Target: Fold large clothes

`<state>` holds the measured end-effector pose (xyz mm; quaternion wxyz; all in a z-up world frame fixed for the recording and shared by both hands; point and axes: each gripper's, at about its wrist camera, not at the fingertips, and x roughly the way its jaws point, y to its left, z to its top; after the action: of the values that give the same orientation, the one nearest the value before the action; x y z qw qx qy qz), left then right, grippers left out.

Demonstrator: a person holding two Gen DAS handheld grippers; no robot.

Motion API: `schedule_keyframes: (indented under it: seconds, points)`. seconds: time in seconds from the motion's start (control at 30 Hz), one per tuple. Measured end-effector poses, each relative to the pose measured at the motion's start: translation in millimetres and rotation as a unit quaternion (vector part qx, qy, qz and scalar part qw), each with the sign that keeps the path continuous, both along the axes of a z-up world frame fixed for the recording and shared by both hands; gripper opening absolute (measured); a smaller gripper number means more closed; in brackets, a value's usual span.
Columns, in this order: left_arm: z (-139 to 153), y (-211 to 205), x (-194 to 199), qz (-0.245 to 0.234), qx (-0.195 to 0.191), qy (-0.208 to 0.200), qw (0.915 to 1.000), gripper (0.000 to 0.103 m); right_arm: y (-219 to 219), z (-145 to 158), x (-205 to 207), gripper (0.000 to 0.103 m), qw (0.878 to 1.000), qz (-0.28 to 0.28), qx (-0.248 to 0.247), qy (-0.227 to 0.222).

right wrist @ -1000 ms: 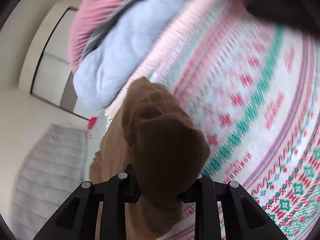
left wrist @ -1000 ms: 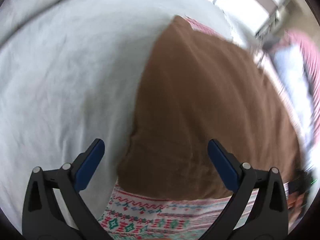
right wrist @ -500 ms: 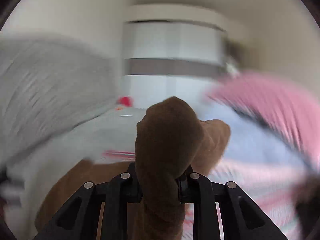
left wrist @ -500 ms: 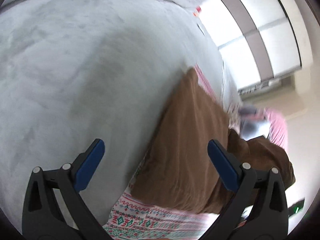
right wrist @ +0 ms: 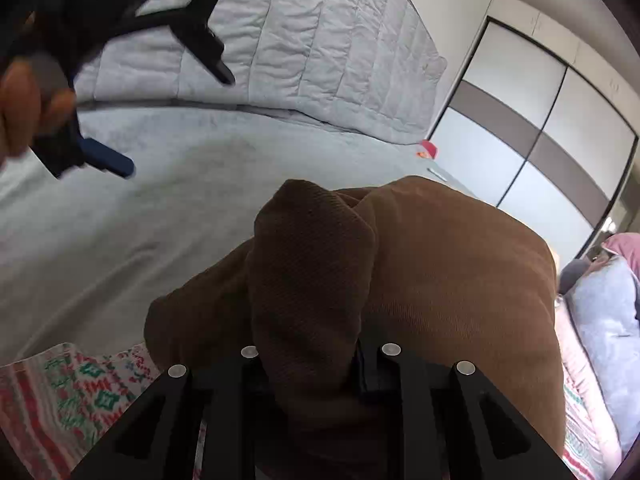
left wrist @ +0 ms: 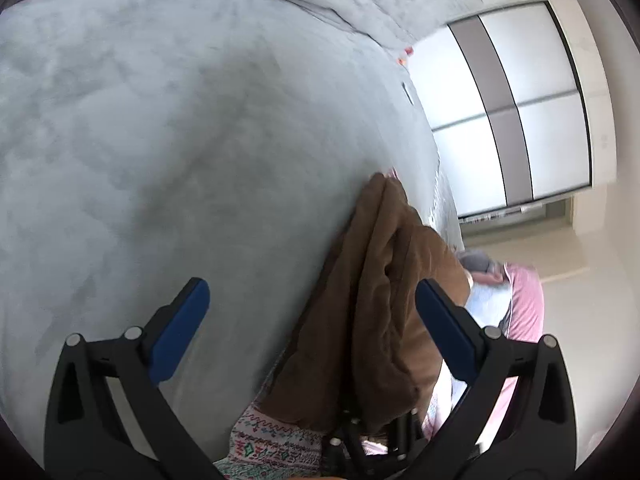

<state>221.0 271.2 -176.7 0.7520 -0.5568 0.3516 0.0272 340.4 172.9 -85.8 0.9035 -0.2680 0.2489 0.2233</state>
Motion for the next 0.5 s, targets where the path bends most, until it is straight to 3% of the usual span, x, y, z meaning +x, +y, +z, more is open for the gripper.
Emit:
schedule_keyframes:
  seconds: [0.13, 0.2, 0.33, 0.4, 0.5]
  points:
    - [6.9, -14.4, 6.1, -0.03, 0.009, -0.015, 0.9994, 0.103, -16.2, 18.2, 15.0, 0.037, 0.998, 0.0, 0.039, 0.047]
    - [10.4, -18.2, 8.8, -0.036, 0.02, -0.016, 0.999, 0.103, -32.0, 29.4, 16.7, 0.042, 0.993, 0.001, 0.082, 0.08]
    - [21.3, -32.3, 14.7, -0.056, 0.052, -0.026, 0.9967, 0.103, -81.6, 60.9, 0.4, 0.047, 0.961, 0.029, 0.233, 0.144]
    - [31.4, -46.2, 19.4, -0.074, 0.074, -0.041, 0.9937, 0.103, -112.4, 74.5, 1.7, 0.047, 0.949, 0.01, 0.279, 0.149]
    - [45.2, -75.3, 27.6, -0.113, 0.109, -0.063, 0.9855, 0.103, -167.3, 84.0, 17.1, 0.047, 0.925, -0.06, 0.342, 0.154]
